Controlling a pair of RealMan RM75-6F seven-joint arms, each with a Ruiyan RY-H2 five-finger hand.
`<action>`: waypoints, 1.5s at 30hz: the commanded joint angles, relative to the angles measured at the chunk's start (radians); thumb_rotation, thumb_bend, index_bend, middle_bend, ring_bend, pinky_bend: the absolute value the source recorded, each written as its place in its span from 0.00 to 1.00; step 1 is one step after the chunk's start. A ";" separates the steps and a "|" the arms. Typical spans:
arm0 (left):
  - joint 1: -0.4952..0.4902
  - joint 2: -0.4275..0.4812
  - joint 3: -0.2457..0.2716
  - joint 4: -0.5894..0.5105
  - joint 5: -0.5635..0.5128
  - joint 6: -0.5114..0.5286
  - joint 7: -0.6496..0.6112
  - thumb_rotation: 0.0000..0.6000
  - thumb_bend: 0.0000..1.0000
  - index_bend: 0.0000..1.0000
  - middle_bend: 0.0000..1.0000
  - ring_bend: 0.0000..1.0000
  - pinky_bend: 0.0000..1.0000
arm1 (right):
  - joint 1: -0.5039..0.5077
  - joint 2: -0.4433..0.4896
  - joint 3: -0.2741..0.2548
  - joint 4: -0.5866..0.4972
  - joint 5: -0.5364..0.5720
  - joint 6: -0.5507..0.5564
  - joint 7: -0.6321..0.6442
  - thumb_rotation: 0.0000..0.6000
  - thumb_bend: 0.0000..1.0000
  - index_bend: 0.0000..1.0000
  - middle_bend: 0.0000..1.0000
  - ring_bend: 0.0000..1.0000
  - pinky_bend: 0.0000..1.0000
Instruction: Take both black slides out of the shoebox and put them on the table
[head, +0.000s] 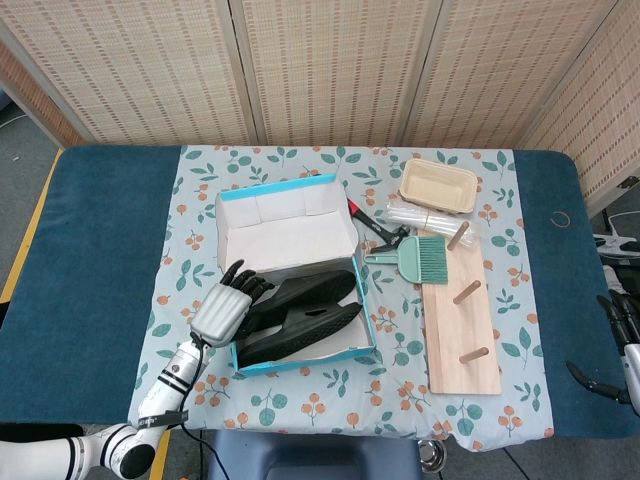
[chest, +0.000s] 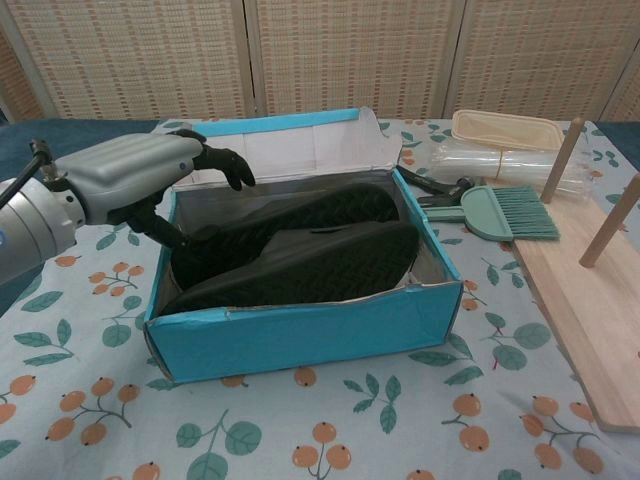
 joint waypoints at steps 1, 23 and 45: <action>-0.004 -0.003 0.004 -0.004 -0.007 -0.006 0.004 1.00 0.43 0.23 0.24 0.14 0.02 | -0.002 0.002 0.000 0.000 -0.003 0.000 0.004 0.64 0.14 0.00 0.00 0.00 0.00; -0.016 -0.049 0.015 0.047 -0.099 -0.028 0.044 1.00 0.43 0.20 0.24 0.16 0.32 | -0.008 0.005 0.007 0.006 -0.002 -0.008 0.017 0.64 0.14 0.00 0.00 0.00 0.00; -0.064 0.013 -0.001 -0.123 -0.389 -0.032 0.203 1.00 0.39 0.33 0.44 0.35 0.38 | -0.021 0.007 0.009 0.000 -0.015 0.011 0.016 0.64 0.15 0.00 0.00 0.00 0.00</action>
